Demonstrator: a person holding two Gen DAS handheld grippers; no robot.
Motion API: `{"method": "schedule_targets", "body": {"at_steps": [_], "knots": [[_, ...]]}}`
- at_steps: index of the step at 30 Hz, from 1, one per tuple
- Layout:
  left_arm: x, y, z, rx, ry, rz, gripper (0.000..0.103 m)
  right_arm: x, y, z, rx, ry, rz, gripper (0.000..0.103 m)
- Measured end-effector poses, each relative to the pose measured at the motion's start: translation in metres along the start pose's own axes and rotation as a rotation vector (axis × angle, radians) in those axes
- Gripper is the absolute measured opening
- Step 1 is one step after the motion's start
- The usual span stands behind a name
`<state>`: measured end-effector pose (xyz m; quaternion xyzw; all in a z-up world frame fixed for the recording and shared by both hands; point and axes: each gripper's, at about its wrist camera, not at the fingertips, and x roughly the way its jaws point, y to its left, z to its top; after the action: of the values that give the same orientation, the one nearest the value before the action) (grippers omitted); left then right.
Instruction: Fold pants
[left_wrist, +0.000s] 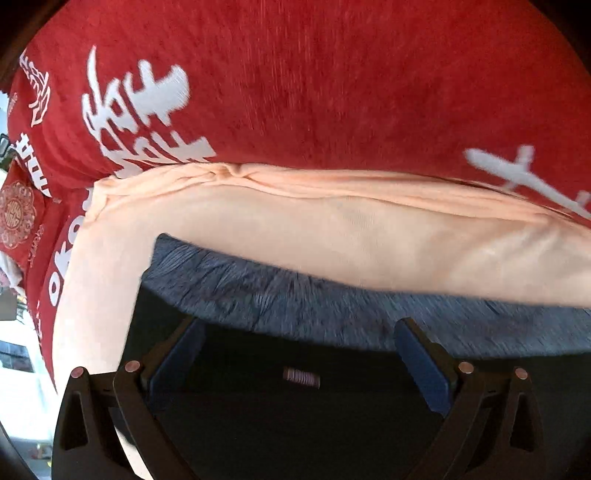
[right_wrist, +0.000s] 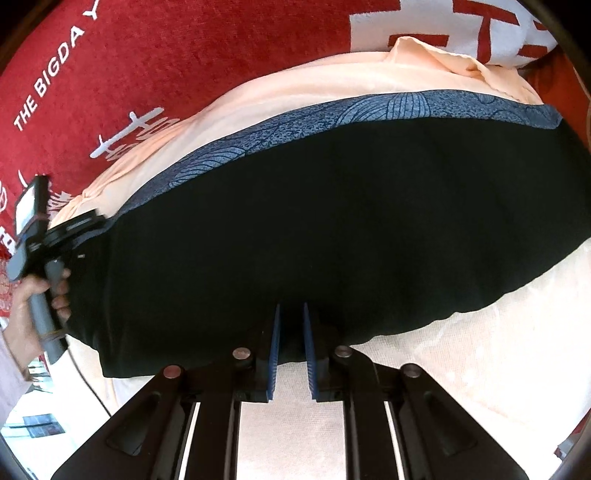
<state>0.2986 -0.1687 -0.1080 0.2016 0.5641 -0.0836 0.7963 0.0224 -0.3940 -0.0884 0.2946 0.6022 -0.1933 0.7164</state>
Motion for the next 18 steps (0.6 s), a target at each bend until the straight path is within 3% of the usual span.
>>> {"method": "schedule_targets", "body": {"at_steps": [5, 9, 18], "knots": [[-0.053, -0.023, -0.038, 0.076, -0.015, -0.126, 0.103, 0.001, 0.002, 0.003, -0.006, 0.017, -0.011, 0.016], [-0.079, -0.068, -0.064, 0.181, 0.005, -0.184, 0.103, 0.0, 0.003, 0.007, 0.007, 0.034, 0.013, 0.029], [-0.1, -0.134, -0.089, 0.238, 0.068, -0.218, 0.103, -0.034, -0.011, -0.002, 0.046, 0.02, 0.019, 0.046]]}}
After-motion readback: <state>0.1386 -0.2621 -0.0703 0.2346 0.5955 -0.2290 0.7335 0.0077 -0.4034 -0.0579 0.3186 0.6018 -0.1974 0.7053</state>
